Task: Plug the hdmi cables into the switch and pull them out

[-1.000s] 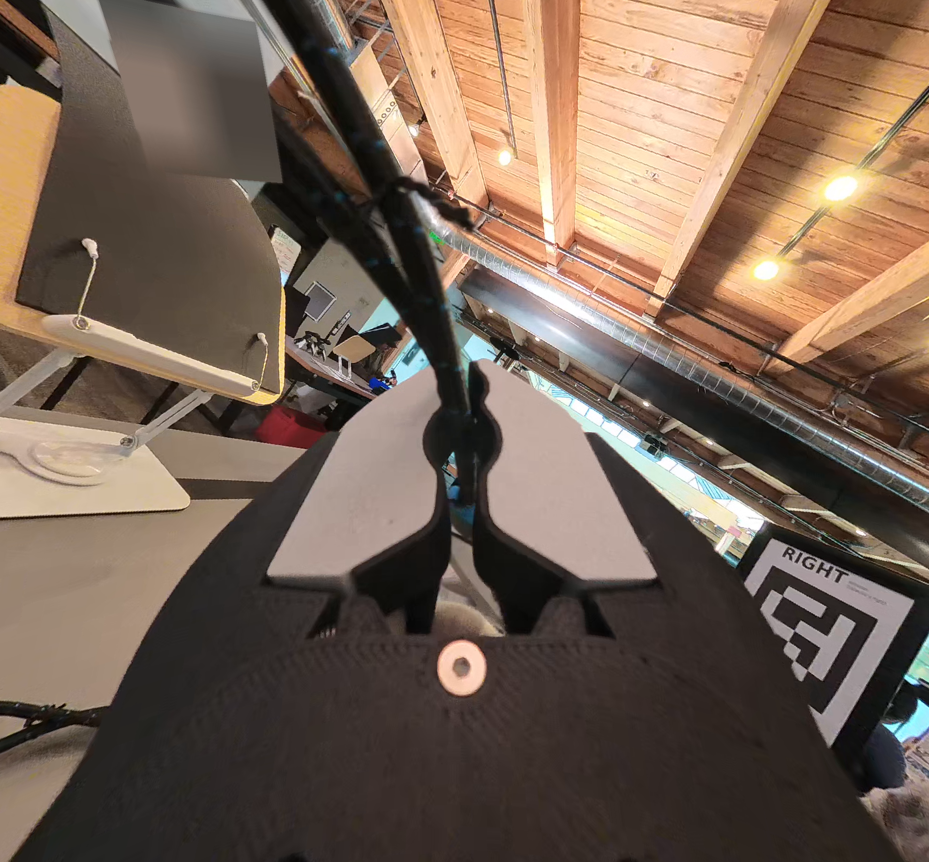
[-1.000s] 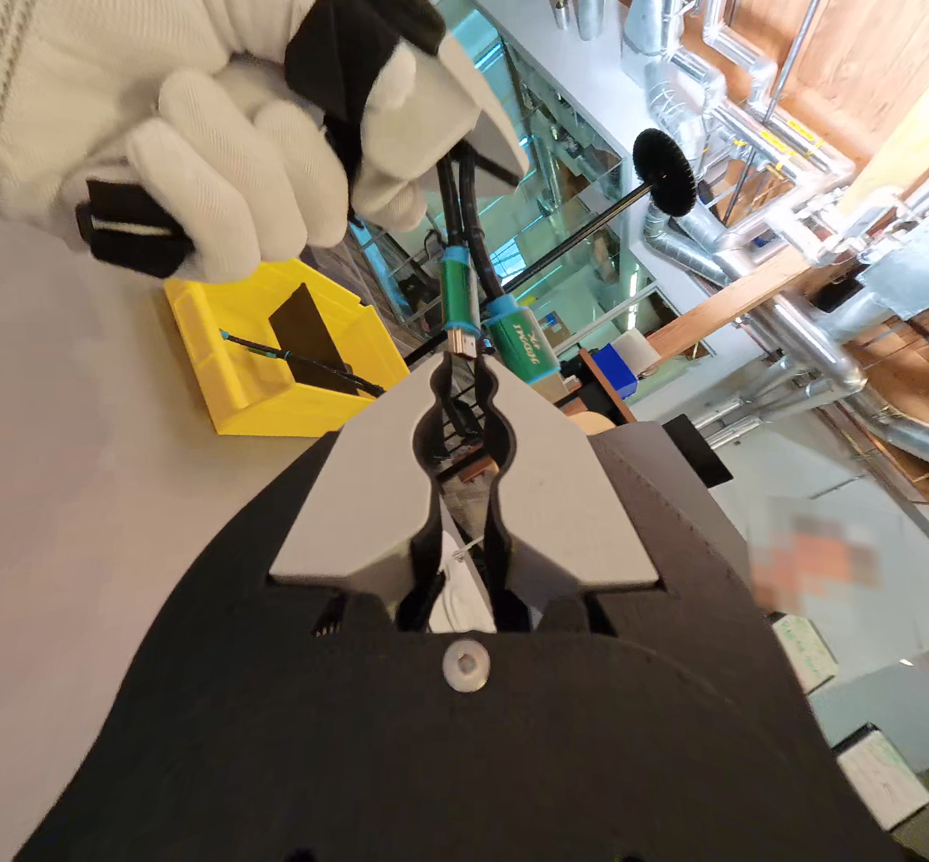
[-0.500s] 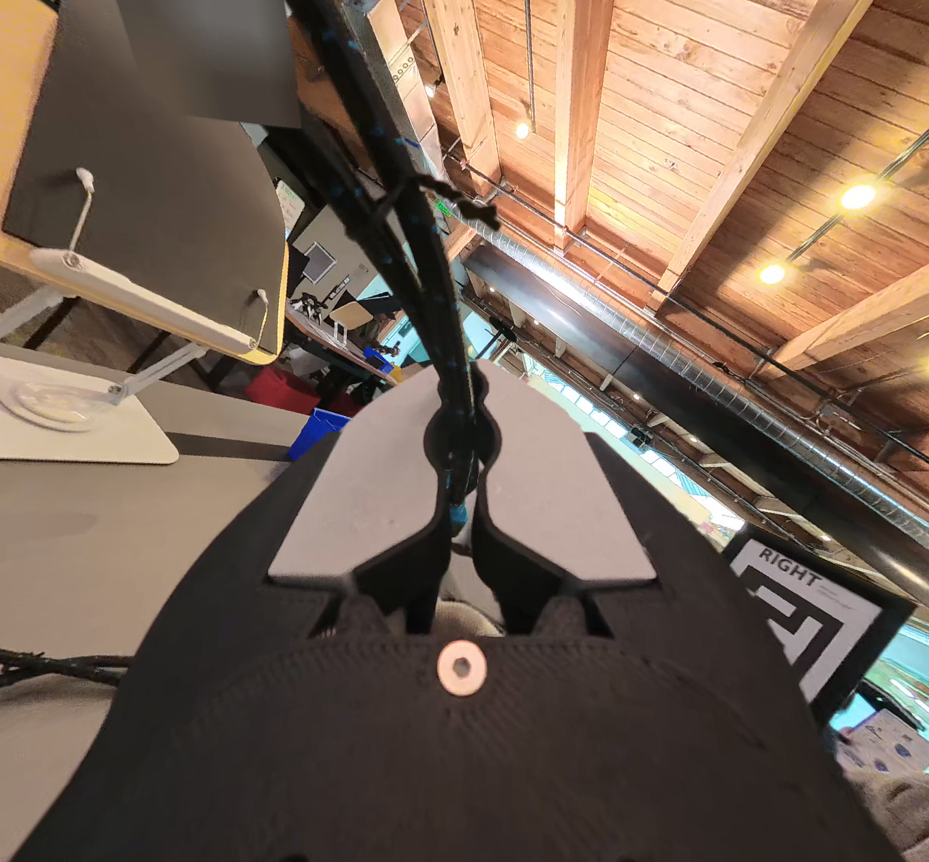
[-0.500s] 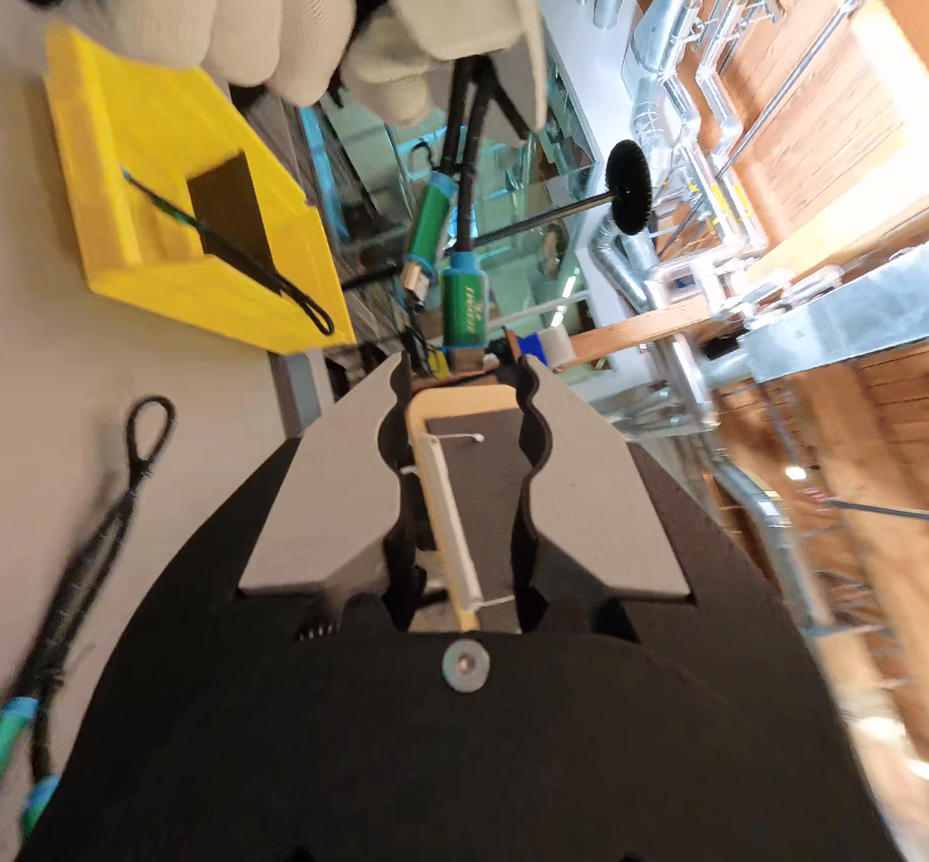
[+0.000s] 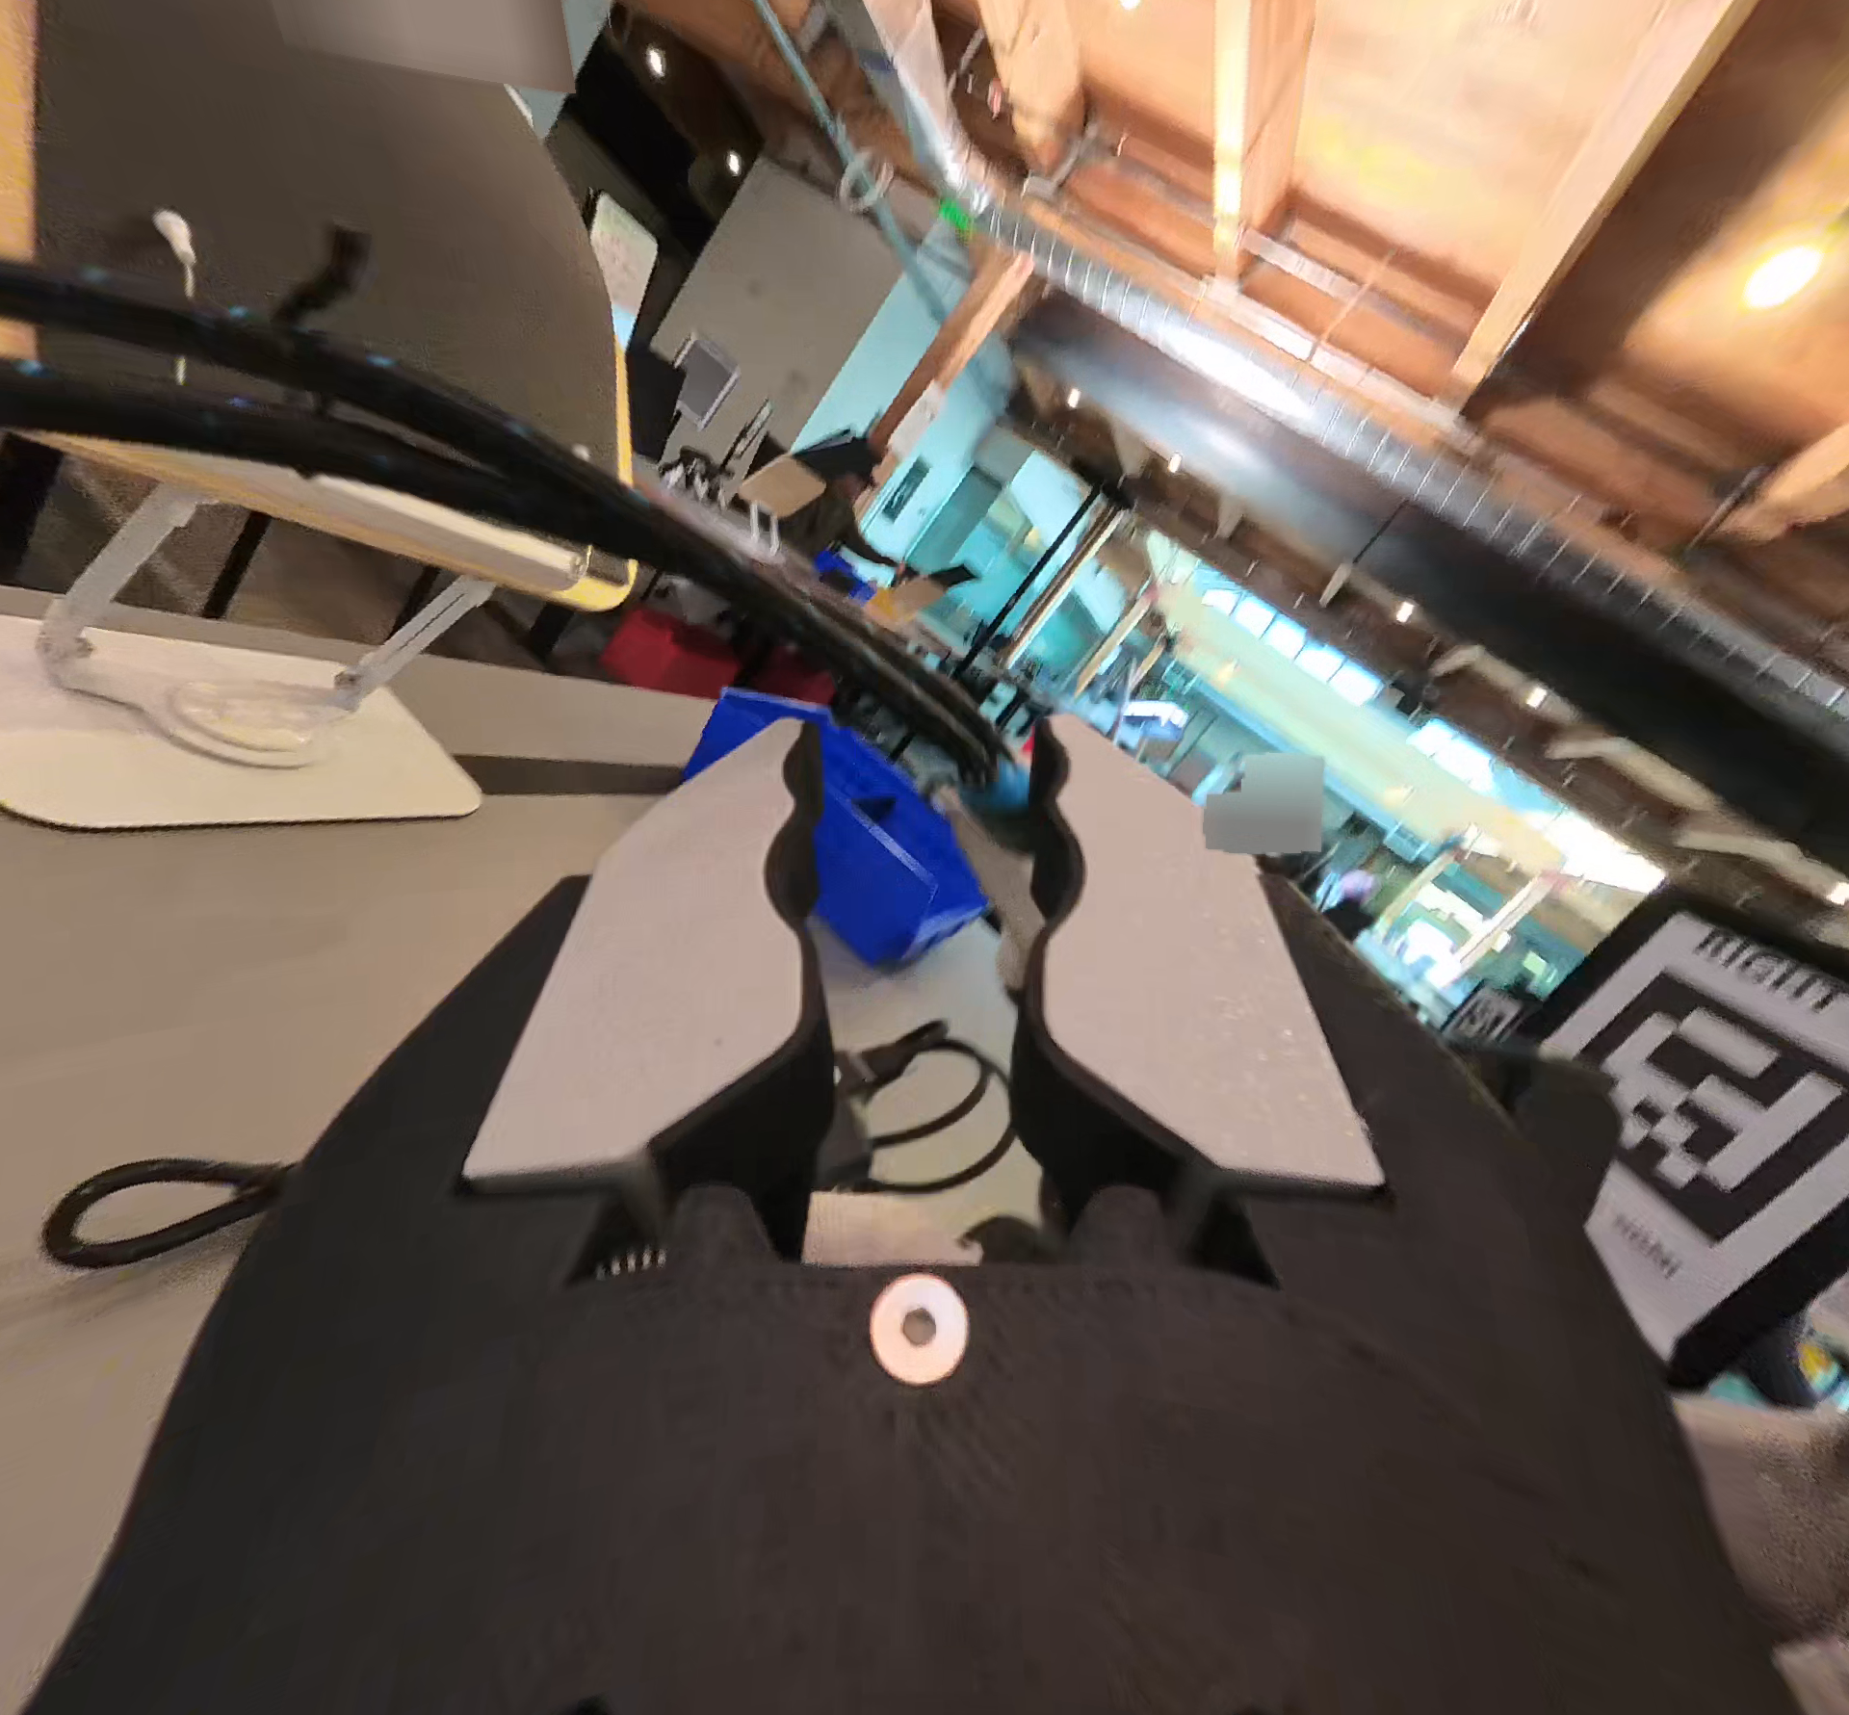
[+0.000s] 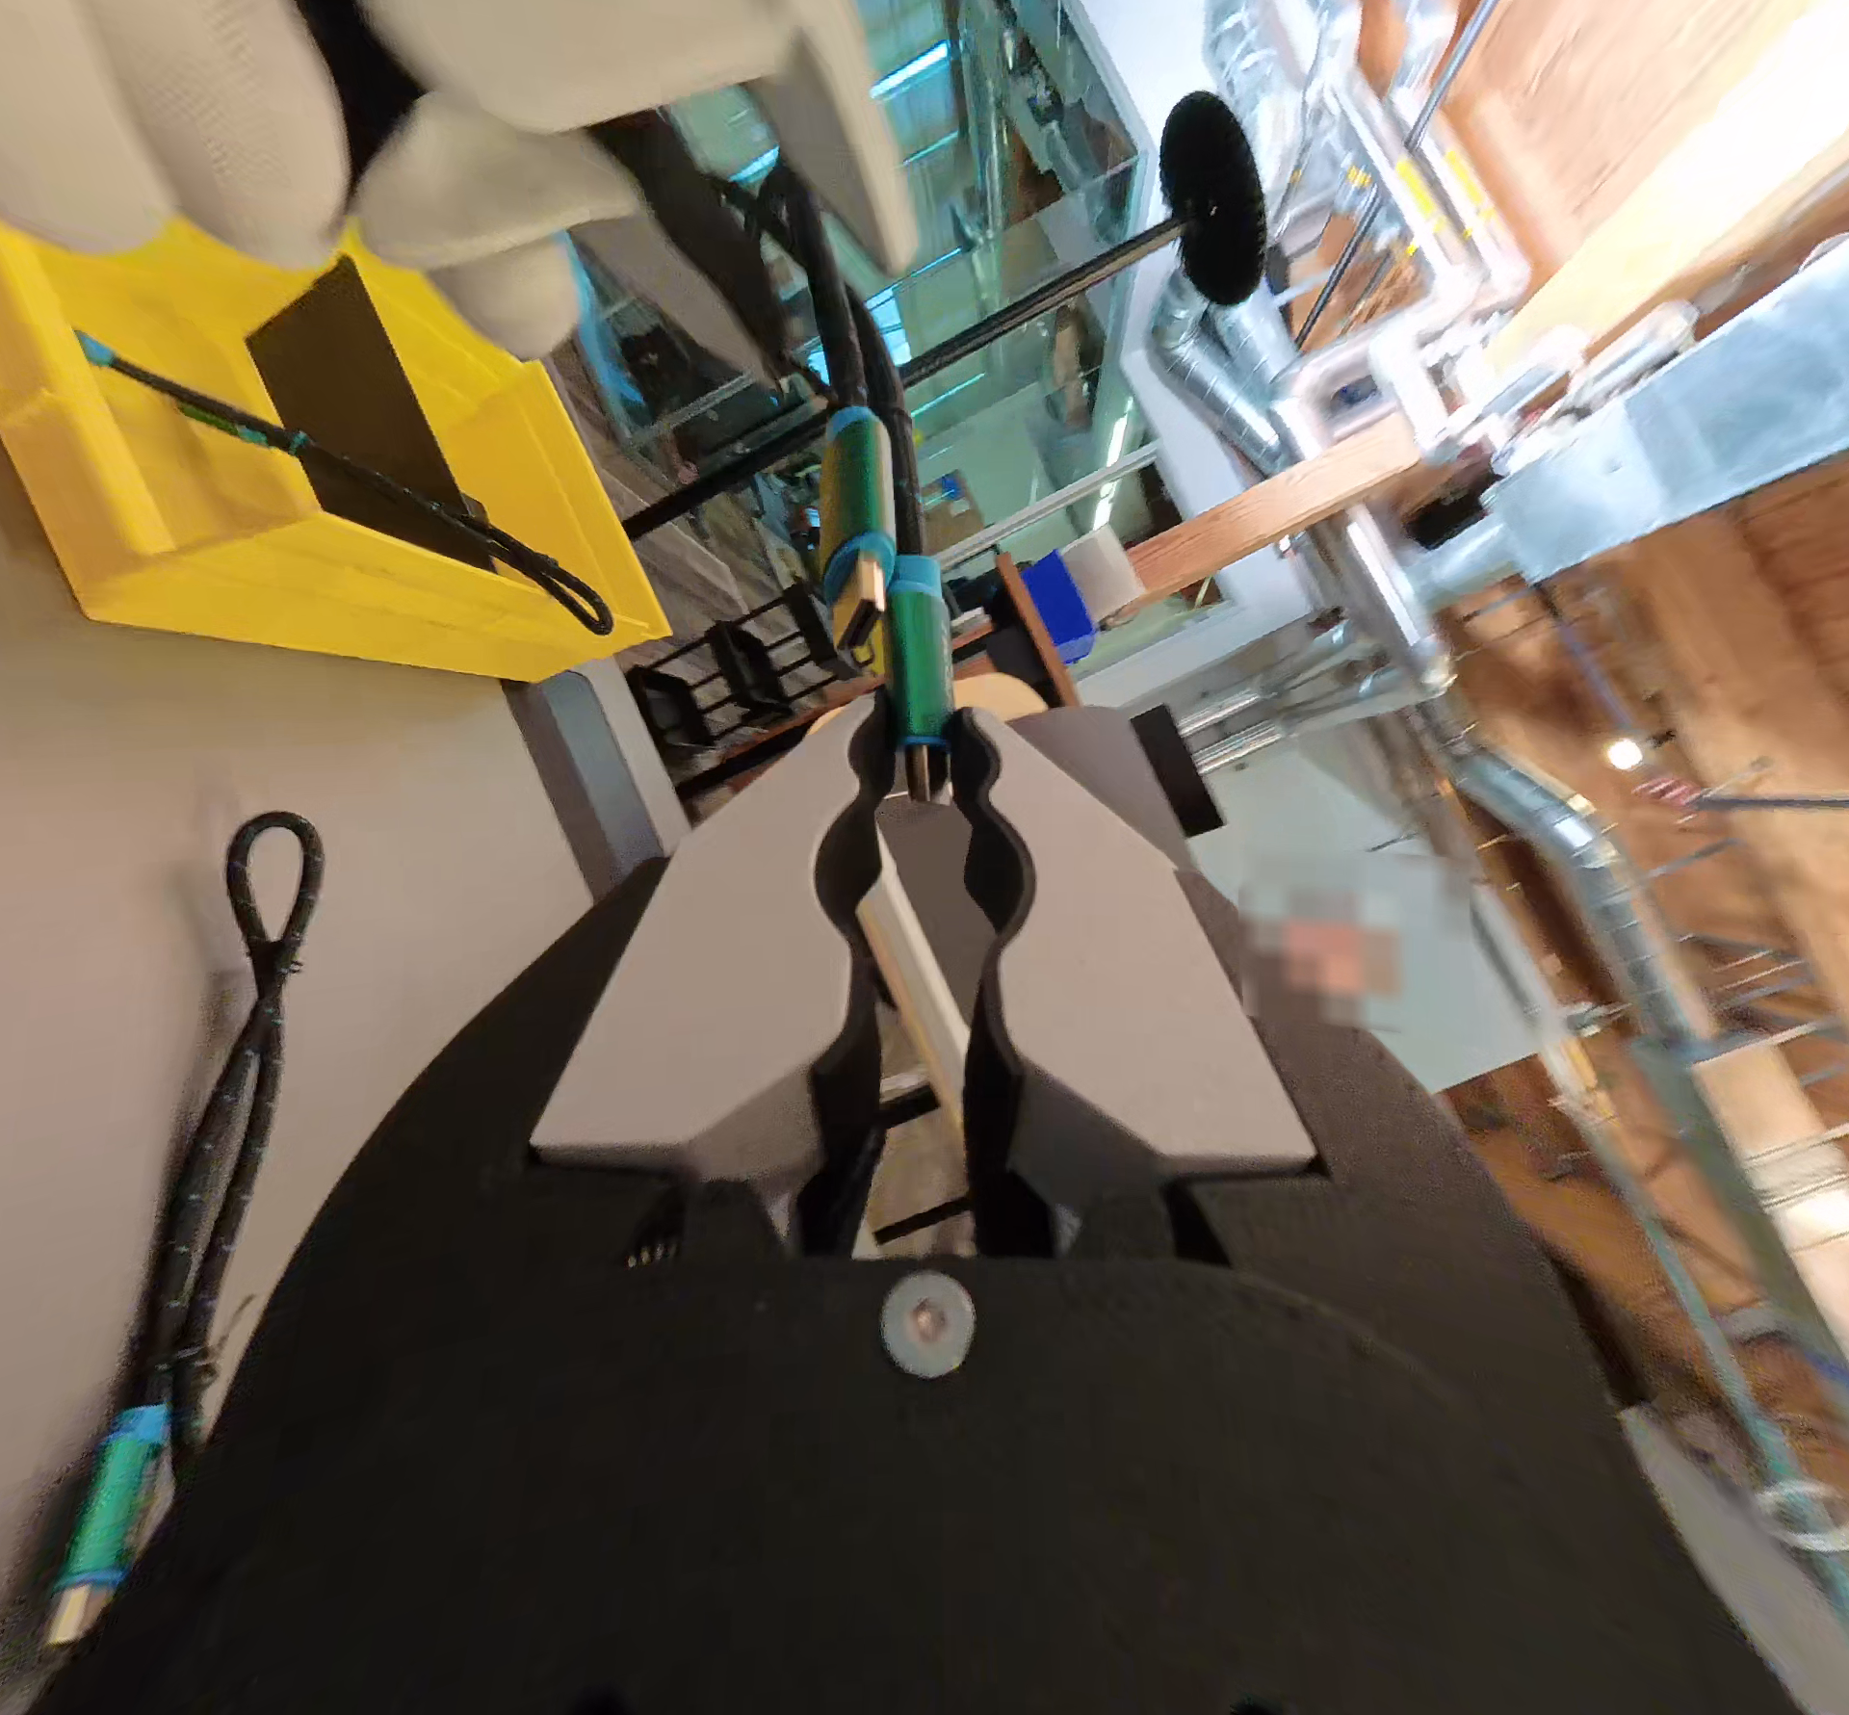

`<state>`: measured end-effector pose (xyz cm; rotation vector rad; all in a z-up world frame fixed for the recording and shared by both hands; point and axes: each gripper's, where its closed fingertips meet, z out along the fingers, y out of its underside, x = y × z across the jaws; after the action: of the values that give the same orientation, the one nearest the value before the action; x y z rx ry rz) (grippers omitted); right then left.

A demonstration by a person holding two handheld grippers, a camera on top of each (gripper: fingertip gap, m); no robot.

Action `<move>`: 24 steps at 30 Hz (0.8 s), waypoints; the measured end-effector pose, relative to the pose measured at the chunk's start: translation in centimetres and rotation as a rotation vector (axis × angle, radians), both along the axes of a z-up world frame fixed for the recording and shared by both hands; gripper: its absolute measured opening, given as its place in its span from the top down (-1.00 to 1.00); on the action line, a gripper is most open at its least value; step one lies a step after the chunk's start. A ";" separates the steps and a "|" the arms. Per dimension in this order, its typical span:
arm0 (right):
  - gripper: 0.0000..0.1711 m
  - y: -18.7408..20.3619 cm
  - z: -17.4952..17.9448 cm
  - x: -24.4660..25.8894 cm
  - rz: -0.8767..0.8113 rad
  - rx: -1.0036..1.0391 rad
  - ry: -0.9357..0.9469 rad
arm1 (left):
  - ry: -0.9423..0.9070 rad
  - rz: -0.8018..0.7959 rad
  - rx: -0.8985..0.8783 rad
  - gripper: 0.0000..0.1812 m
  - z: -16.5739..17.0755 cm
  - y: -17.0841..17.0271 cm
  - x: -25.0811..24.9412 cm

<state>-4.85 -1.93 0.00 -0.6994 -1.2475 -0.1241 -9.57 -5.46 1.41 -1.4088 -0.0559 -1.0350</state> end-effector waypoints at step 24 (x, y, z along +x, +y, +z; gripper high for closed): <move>0.91 -6.9 -0.7 -0.6 0.594 -0.509 -0.037 | -0.005 -0.195 0.234 0.56 0.6 -2.8 6.9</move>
<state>-5.46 -8.78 -0.74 -0.7268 -1.4897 0.6920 -2.72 -8.23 1.98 -1.2155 0.1970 -1.1652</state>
